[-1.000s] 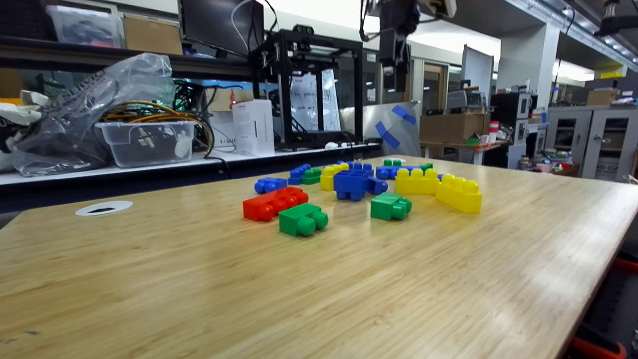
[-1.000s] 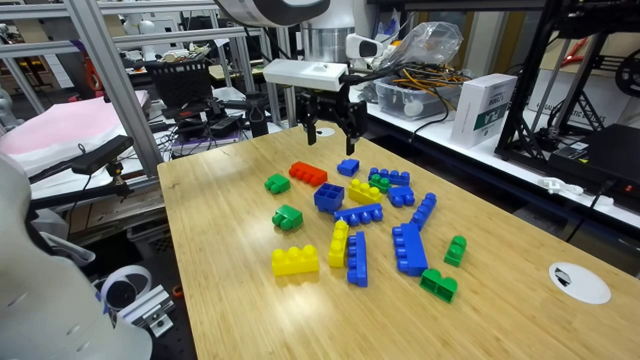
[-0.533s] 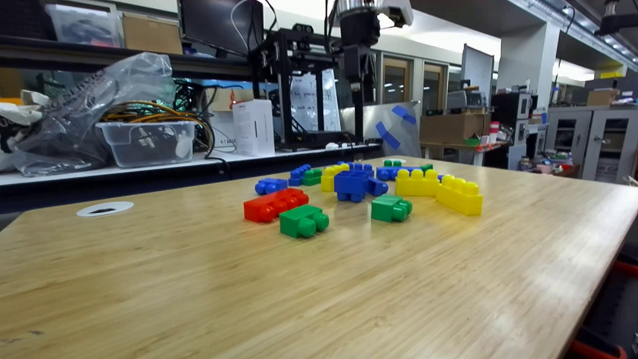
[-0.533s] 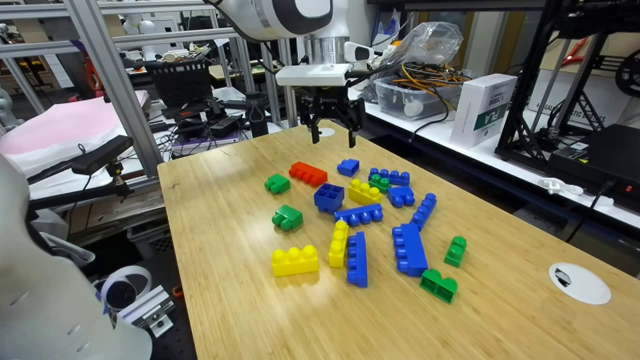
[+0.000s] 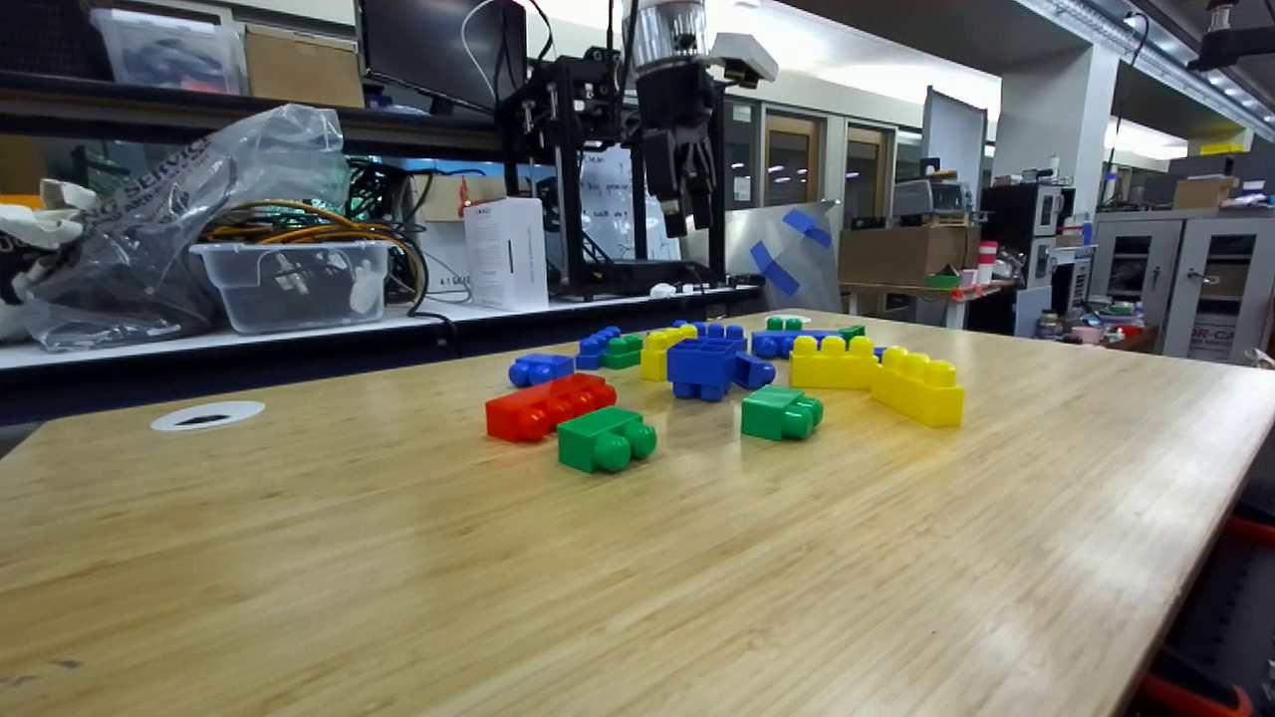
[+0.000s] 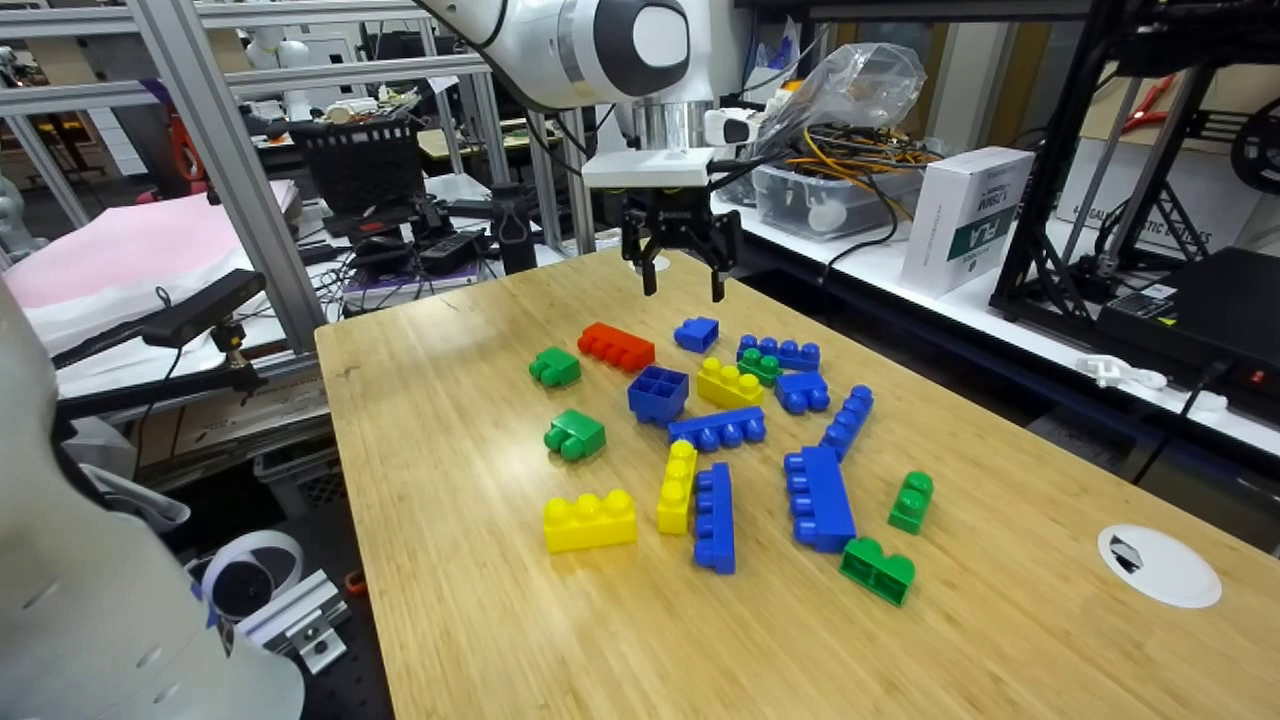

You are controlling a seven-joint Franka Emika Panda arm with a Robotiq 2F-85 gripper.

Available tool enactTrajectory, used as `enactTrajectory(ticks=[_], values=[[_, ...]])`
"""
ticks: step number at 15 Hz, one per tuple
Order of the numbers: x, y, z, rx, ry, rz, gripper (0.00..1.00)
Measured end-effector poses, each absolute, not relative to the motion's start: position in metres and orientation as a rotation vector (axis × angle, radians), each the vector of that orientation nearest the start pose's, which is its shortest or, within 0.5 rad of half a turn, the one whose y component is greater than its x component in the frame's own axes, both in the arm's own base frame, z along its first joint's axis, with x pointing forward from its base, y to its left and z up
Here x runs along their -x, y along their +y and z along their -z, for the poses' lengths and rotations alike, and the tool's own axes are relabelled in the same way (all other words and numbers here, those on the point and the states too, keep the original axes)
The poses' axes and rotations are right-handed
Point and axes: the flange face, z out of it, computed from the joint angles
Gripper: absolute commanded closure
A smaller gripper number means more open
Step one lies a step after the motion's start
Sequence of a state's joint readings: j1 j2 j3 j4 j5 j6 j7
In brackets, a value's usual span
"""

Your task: Flip the upside down blue block on the table.

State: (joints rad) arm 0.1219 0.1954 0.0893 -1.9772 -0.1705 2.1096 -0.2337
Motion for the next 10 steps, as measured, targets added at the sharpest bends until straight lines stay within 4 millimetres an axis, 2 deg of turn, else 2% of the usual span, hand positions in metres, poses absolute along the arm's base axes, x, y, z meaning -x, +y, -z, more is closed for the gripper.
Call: enactTrajectory(ticks=[5,10], values=[[-0.582,0.126,-0.357,3.146,-0.856,-0.158,0.0],[-0.578,0.128,-0.334,3.144,-0.826,-0.264,0.0]])
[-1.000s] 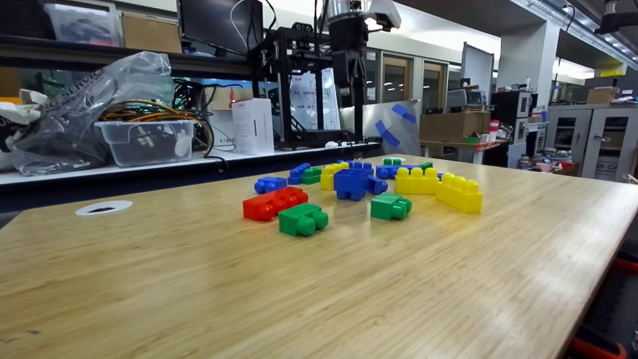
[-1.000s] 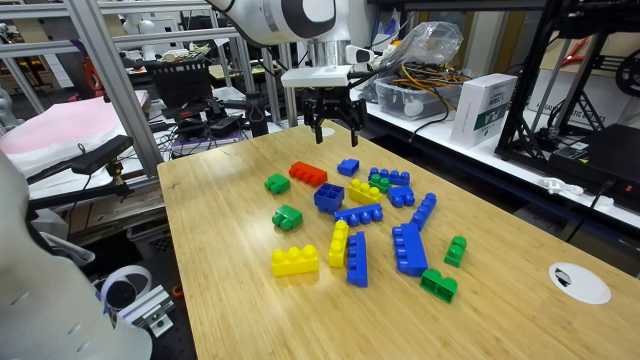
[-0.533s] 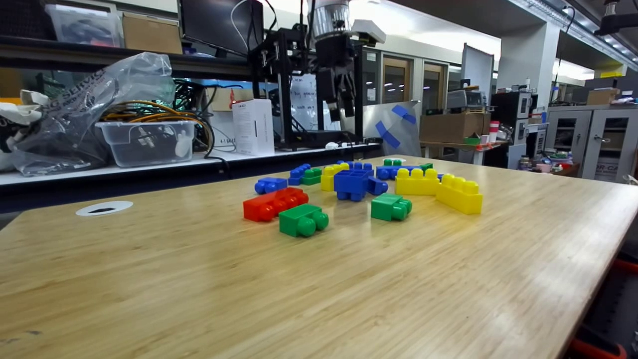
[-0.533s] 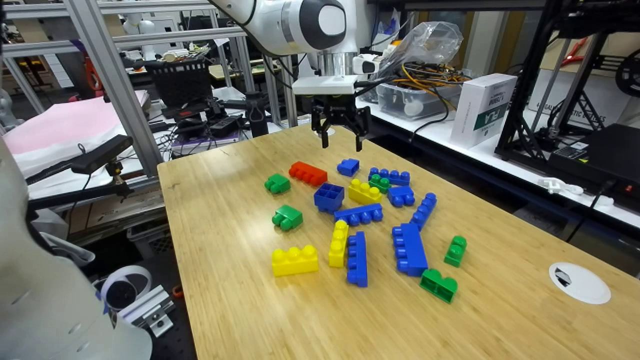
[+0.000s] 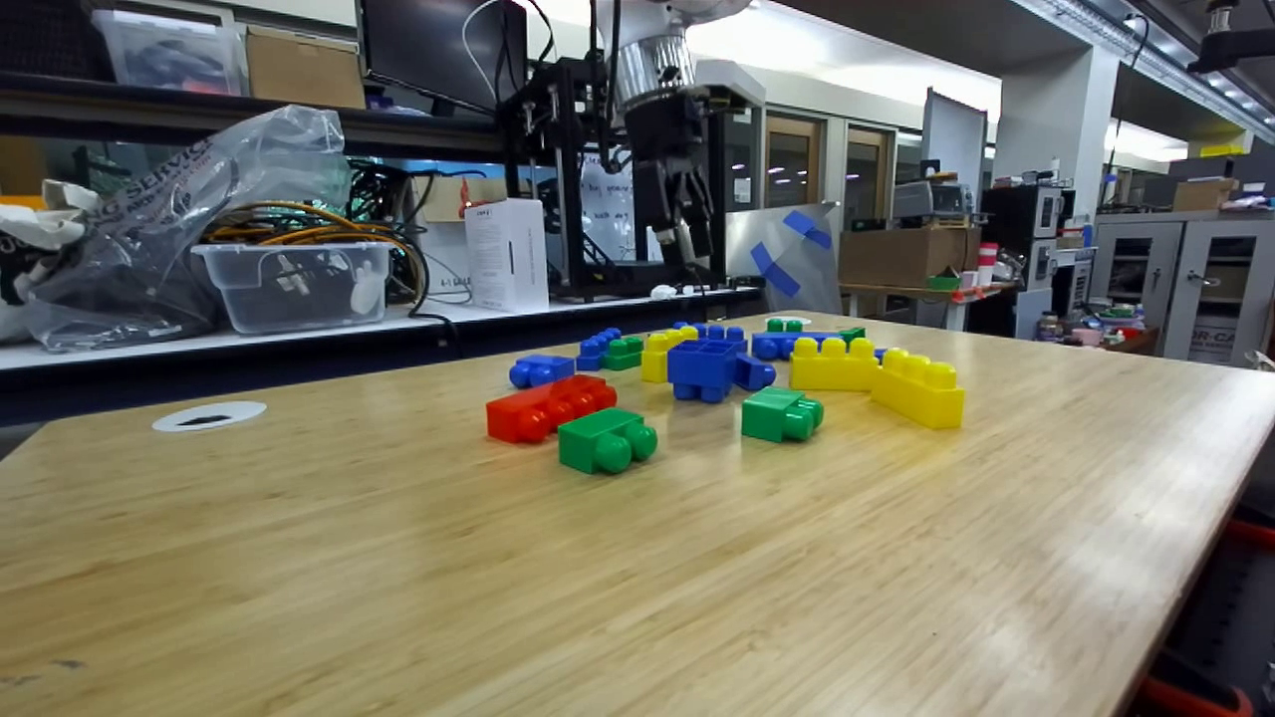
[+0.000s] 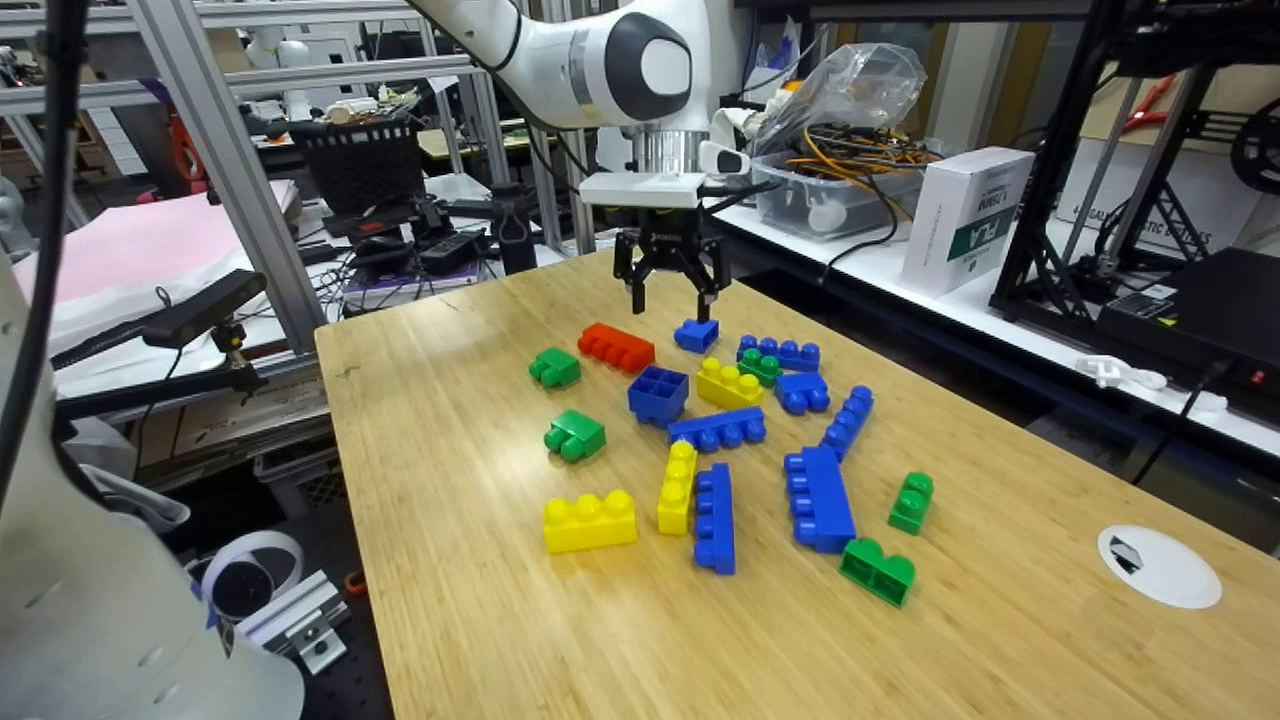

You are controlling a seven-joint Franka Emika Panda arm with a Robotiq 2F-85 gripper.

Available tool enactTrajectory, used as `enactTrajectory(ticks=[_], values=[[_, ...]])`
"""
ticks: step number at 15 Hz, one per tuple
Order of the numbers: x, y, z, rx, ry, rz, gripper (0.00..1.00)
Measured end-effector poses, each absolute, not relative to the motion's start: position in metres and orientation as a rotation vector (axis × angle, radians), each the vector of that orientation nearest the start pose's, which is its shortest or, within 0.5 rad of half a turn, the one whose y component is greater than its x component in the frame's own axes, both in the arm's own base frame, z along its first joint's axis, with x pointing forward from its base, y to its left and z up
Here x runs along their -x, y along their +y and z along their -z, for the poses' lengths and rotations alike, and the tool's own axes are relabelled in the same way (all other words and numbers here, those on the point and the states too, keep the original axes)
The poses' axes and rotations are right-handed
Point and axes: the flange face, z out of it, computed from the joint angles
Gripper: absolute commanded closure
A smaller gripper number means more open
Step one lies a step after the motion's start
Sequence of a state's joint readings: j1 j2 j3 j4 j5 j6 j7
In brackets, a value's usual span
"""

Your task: Flip the upside down blue block on the table.

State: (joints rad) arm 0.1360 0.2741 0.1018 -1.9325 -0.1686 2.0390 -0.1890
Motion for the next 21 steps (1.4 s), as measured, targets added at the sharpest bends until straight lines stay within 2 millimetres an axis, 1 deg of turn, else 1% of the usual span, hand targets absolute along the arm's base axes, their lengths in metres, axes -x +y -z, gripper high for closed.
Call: enactTrajectory(ticks=[4,7,9,11,14,16,18,21], values=[[-0.568,0.125,-0.318,3.128,-0.807,-0.328,0.0],[-0.553,0.117,-0.308,3.106,-0.766,-0.368,0.0],[-0.54,0.109,-0.305,3.087,-0.727,-0.366,0.0],[-0.529,0.103,-0.304,3.072,-0.699,-0.319,0.0],[-0.519,0.102,-0.309,3.062,-0.691,-0.208,0.0],[-0.517,0.102,-0.309,3.061,-0.701,-0.14,0.0],[-0.516,0.101,-0.305,3.058,-0.723,-0.094,0.0],[-0.514,0.098,-0.299,3.058,-0.746,-0.086,0.0]])
